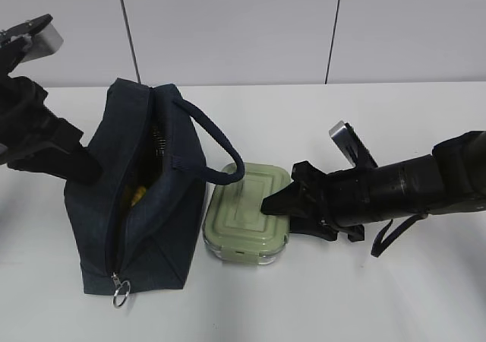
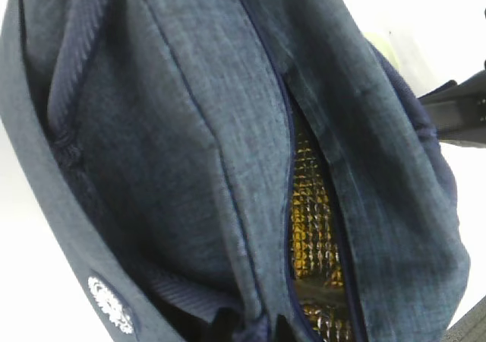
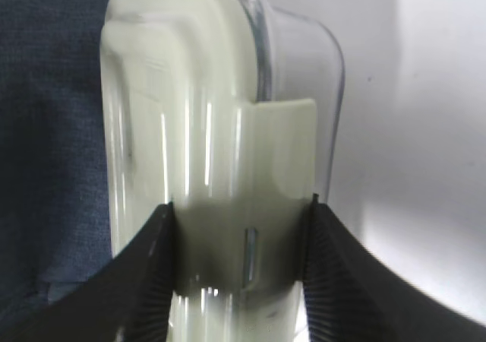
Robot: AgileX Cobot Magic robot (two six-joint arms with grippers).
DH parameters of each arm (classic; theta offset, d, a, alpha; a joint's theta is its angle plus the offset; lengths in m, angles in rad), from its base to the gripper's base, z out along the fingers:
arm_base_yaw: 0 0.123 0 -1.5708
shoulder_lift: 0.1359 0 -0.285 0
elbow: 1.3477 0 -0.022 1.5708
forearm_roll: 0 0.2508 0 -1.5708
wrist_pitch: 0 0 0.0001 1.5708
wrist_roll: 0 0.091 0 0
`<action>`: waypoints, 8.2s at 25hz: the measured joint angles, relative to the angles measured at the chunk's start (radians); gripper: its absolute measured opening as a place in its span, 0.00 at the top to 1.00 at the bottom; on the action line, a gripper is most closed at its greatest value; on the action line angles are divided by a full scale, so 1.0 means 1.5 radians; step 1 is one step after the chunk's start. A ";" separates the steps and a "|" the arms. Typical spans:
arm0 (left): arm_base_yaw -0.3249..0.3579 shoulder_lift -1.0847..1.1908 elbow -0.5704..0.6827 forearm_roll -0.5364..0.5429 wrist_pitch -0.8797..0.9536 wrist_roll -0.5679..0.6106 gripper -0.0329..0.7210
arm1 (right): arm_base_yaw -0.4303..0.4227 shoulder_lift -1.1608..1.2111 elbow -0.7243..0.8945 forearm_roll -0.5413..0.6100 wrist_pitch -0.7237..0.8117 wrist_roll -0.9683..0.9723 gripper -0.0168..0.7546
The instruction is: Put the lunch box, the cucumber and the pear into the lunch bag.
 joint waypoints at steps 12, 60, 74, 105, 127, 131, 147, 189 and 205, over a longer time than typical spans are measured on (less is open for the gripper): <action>0.000 0.000 0.000 0.000 0.000 0.000 0.93 | -0.029 -0.168 0.002 -0.069 -0.025 -0.005 0.55; 0.000 0.000 0.000 0.000 0.002 0.000 0.93 | 0.152 -0.187 -0.238 -0.290 -0.060 0.212 0.55; 0.000 0.000 0.000 -0.001 0.001 0.000 0.93 | 0.201 -0.165 -0.244 -0.653 -0.121 0.484 0.55; 0.000 0.000 0.000 -0.011 0.001 0.000 0.93 | 0.273 -0.002 -0.537 -0.877 0.009 0.664 0.36; 0.000 0.000 0.000 -0.015 0.002 0.000 0.93 | 0.273 -0.040 -0.544 -0.996 0.040 0.750 0.42; 0.000 0.000 0.000 -0.015 0.002 0.000 0.93 | 0.273 -0.035 -0.544 -0.983 0.004 0.747 0.42; -0.001 0.000 0.000 -0.015 0.002 0.000 0.93 | 0.273 0.017 -0.549 -1.014 -0.023 0.780 0.95; -0.105 0.056 -0.137 -0.013 -0.045 -0.044 0.45 | 0.233 -0.368 -0.153 -1.080 -0.193 0.836 0.25; -0.150 -0.198 0.182 0.020 -0.358 -0.035 0.50 | 0.249 -0.551 0.160 -1.080 -0.415 0.797 0.26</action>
